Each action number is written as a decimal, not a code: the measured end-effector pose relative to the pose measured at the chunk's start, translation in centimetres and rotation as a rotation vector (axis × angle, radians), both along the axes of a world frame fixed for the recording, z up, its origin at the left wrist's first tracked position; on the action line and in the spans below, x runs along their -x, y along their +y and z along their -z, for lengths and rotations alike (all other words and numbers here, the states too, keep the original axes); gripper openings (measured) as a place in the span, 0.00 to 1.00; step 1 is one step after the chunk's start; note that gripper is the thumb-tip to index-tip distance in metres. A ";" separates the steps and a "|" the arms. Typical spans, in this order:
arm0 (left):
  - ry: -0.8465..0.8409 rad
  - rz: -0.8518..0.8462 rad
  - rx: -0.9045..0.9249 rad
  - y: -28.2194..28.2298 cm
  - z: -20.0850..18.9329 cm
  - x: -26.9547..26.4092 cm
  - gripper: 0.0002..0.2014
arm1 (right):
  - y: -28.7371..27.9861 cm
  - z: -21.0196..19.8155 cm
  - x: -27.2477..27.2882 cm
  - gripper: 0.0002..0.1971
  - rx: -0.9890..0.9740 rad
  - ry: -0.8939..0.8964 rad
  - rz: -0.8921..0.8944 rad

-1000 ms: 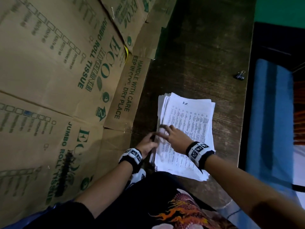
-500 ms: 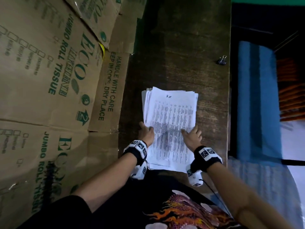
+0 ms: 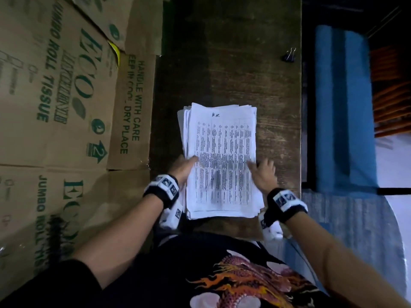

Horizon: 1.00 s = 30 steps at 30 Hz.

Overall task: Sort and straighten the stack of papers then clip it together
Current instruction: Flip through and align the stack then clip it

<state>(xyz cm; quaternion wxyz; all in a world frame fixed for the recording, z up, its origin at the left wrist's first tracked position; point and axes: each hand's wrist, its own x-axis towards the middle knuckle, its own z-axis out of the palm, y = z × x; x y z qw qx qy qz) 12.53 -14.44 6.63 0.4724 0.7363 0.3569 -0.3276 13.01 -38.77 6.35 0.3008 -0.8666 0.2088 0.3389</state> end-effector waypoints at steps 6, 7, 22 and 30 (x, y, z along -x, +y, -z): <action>-0.128 0.008 -0.176 0.8 -0.9 -5.4 0.32 | 0.1 1.0 -8.5 0.41 0.025 -0.112 0.070; -0.145 -0.022 -0.182 0.5 -1.1 -6.2 0.34 | 0.6 0.9 -9.2 0.41 0.034 -0.104 0.075; -0.161 -0.020 -0.020 -0.1 0.6 -8.3 0.47 | 2.3 2.2 -12.7 0.38 -0.116 -0.040 0.165; -0.309 -0.266 0.250 1.4 -0.8 -8.0 0.56 | -0.5 0.1 -13.5 0.39 -0.570 0.020 0.247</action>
